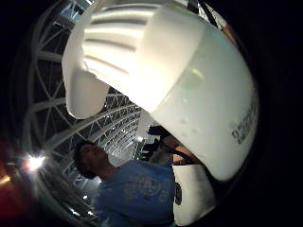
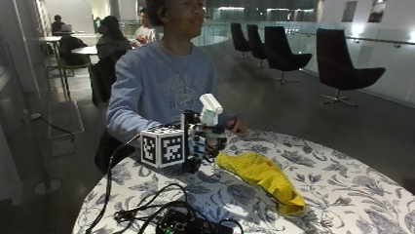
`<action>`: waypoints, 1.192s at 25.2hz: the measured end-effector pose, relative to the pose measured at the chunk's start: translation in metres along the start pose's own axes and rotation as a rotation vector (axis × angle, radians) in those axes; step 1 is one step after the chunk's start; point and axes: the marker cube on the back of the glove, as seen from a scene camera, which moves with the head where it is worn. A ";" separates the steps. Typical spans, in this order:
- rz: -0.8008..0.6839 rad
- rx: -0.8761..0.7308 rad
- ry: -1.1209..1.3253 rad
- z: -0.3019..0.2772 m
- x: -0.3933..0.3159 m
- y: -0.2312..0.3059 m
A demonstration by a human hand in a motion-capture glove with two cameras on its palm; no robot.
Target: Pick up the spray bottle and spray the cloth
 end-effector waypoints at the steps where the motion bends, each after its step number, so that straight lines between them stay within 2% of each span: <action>1: 0.013 -0.034 -0.011 0.004 -0.004 0.000; 8: 0.136 -0.215 -0.084 0.028 -0.014 0.002; 16: 0.379 -0.339 -0.120 0.053 -0.007 0.010; 30: 0.492 -0.414 -0.094 0.070 0.001 0.013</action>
